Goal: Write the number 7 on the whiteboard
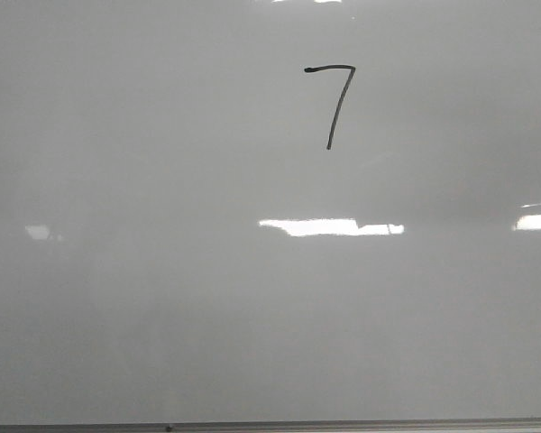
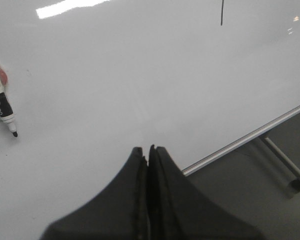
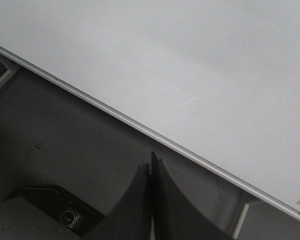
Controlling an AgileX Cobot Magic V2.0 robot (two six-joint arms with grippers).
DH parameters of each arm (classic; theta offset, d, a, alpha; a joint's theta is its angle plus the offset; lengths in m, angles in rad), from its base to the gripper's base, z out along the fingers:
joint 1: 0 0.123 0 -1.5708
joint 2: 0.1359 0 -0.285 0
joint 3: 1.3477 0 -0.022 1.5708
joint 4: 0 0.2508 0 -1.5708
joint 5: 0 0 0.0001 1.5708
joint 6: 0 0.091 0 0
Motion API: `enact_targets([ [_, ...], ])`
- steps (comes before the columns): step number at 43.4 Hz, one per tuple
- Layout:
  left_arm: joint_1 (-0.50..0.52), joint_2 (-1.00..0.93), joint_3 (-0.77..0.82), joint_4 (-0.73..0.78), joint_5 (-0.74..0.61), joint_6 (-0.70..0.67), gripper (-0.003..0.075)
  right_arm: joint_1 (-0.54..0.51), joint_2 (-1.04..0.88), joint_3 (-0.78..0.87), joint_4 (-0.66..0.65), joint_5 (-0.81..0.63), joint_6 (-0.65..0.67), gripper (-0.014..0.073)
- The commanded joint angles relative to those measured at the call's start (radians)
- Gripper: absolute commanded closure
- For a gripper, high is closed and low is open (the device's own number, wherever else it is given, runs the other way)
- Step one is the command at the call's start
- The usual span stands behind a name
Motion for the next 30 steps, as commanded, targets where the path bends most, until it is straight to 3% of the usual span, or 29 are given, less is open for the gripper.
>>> enact_targets([
  [1,-0.007,0.002,-0.025,-0.001,-0.066,0.0,0.0741,-0.002,0.004,-0.021,-0.01,-0.054,-0.003,0.066],
  [16,0.005,-0.008,-0.025,-0.001,-0.069,0.0,0.0741,-0.002,0.004,-0.021,-0.01,-0.054,-0.003,0.066],
  [23,0.148,-0.071,-0.003,0.004,-0.078,0.0,0.0741,-0.002,0.004,-0.021,-0.01,-0.052,-0.003,0.066],
  [30,0.288,-0.202,0.123,-0.006,-0.231,0.043,0.0741,-0.002,0.004,-0.021,-0.01,-0.051,-0.003,0.066],
])
